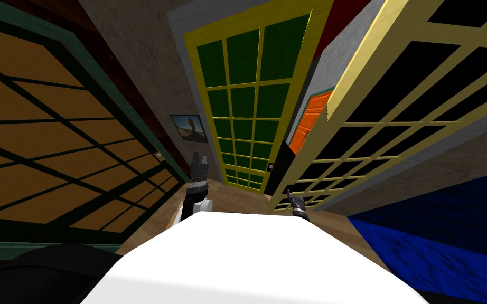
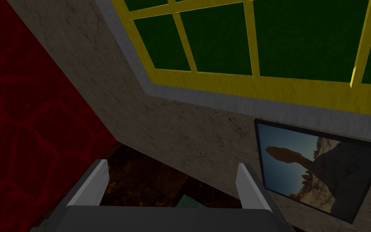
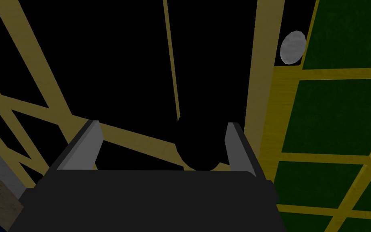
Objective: Pull the door open
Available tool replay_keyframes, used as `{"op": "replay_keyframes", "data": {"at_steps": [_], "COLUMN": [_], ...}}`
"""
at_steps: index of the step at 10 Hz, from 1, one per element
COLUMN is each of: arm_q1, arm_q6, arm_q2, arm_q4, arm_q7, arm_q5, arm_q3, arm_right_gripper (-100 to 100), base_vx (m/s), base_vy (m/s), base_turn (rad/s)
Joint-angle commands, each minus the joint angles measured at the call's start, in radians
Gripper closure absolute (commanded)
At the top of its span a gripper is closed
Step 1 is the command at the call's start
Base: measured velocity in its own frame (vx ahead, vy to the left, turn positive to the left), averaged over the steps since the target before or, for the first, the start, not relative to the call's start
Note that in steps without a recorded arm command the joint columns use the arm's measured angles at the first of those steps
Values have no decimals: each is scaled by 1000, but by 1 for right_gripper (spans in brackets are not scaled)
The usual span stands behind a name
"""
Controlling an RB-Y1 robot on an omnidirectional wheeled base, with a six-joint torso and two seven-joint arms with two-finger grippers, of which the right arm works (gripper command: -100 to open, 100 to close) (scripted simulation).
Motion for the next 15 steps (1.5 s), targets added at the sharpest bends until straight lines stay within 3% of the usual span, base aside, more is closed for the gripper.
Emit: {"op": "replay_keyframes", "data": {"at_steps": [1,2,3,6,10,15], "arm_q1": [5,5,26,26,58,64], "arm_q6": [12,12,12,12,12,11], "arm_q2": [-29,-29,-38,-38,-54,-57], "arm_q4": [24,24,18,18,6,0], "arm_q7": [-14,-14,-56,-56,-137,-155], "arm_q5": [-19,-19,-43,-43,-89,-99], "arm_q3": [-15,-15,-5,-5,18,23], "arm_right_gripper": [100,100,100,100,100,100], "base_vx": [-36,-32,-71,-40,-56,-15], "base_vy": [6,8,22,3,4,2], "base_turn": [13,15,34,-14,19,2]}}
